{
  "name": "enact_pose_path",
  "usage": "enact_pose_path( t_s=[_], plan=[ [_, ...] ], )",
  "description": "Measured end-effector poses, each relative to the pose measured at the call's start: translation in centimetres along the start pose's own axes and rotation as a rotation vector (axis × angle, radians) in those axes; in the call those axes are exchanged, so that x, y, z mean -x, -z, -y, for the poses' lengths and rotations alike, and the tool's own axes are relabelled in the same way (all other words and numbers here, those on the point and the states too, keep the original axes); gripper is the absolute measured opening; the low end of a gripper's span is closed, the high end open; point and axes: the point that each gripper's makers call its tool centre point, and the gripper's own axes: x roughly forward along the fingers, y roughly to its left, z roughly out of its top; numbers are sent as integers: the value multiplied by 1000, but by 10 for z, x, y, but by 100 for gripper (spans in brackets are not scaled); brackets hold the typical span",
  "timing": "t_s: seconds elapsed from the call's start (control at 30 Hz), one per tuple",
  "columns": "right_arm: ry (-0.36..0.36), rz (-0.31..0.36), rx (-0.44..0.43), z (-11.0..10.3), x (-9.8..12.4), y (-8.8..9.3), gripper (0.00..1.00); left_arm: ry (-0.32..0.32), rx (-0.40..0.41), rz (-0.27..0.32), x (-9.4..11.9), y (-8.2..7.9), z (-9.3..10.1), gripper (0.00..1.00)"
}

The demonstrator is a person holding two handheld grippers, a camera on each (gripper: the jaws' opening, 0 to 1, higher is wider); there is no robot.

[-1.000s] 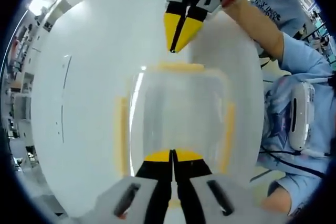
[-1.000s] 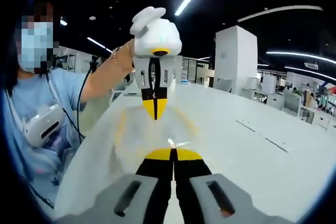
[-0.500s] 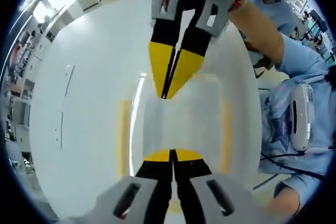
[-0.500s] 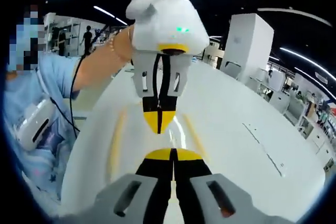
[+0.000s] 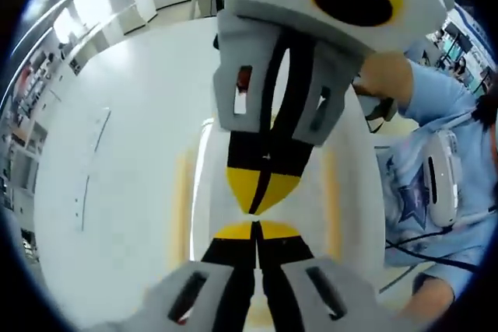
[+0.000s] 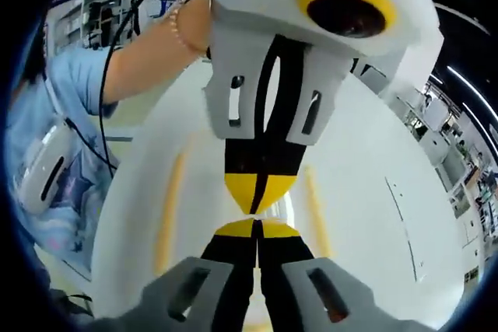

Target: Snap each plastic latch of the storage box into its locked position after aligning the lid with the box until every specified latch is closed and the lid sits flush.

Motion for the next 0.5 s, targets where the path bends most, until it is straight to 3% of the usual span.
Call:
enact_pose_path(
  t_s=[0.07, 0.2, 0.37, 0.5],
  plan=[
    [6, -32, 14, 0, 0, 1, 0, 31, -2, 47, 0, -1, 1, 0],
    [22, -101, 50, -1, 0, 2, 0, 59, -7, 70, 4, 5, 5, 0],
    [47, -187, 102, -2, 0, 2, 0, 36, 14, 79, 14, 22, 2, 0],
    [50, -212, 110, 0, 0, 2, 0, 11, 43, 97, 25, 39, -1, 0]
  ],
)
